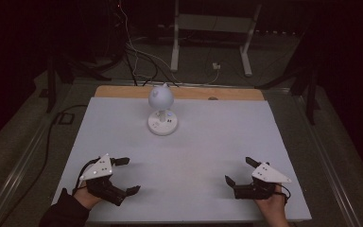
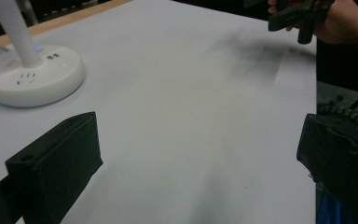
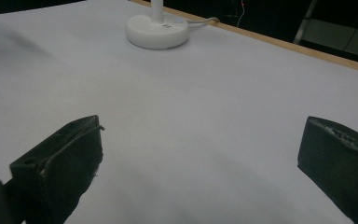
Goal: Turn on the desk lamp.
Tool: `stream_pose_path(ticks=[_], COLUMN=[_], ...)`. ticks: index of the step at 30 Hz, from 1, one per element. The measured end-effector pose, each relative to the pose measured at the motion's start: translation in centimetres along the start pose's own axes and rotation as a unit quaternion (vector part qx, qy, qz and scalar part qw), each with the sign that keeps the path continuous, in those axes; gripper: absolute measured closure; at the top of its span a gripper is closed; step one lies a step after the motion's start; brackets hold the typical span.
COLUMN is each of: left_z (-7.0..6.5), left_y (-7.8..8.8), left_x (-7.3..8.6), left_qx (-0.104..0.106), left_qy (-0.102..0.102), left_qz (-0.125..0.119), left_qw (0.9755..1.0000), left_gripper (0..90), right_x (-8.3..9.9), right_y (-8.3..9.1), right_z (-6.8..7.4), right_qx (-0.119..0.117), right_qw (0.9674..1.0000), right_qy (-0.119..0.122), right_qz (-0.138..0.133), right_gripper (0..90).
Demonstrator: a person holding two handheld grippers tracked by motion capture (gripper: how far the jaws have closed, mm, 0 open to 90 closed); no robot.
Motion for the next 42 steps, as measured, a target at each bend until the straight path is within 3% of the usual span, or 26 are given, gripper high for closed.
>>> stream_pose_path(ticks=[20, 28, 30, 34, 37, 42], left_z=[0.4, 0.5, 0.5, 0.8, 0.9, 1.1], left_y=[-2.0, -3.3, -3.7, -4.8, -5.3, -6.0], left_x=[-3.9, -5.3, -5.6, -5.8, -6.1, -6.9], left_qx=[-0.015, -0.027, -0.022, -0.032, -0.047, -0.069], left_qy=[0.011, 0.004, 0.011, 0.029, 0.023, 0.029], left_qz=[-0.021, -0.019, -0.023, -0.02, -0.019, -0.023], left_qw=[0.9996, 0.9994, 0.9994, 0.9989, 0.9985, 0.997], left_gripper=[0.2, 0.2, 0.2, 0.2, 0.2, 0.2], right_x=[0.0, 0.0, 0.0, 0.1, 0.1, 0.1], right_y=[0.2, 0.3, 0.3, 0.3, 0.3, 0.2], right_z=[-0.1, -0.2, -0.2, -0.1, -0.2, -0.2], right_qx=[-0.003, -0.003, -0.003, -0.003, -0.005, -0.006], right_qw=[0.9999, 0.9999, 0.9999, 0.9999, 0.9999, 0.9999], right_qy=[-0.009, -0.011, -0.013, -0.011, -0.012, -0.012], right_qz=[-0.004, -0.007, -0.006, -0.006, -0.004, -0.004], right_gripper=[0.0, 0.0, 0.0, 0.0, 0.0, 0.0])
Point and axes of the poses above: each handheld gripper's, and its own axes: y roughly backward along the jaws, x roughly out of its underside, z roughly to its left, the point moved 5 cm from there along -y, roughly forward along the jaws, and after that the axes turned 13 degrees about y, right-handed, at the moved point
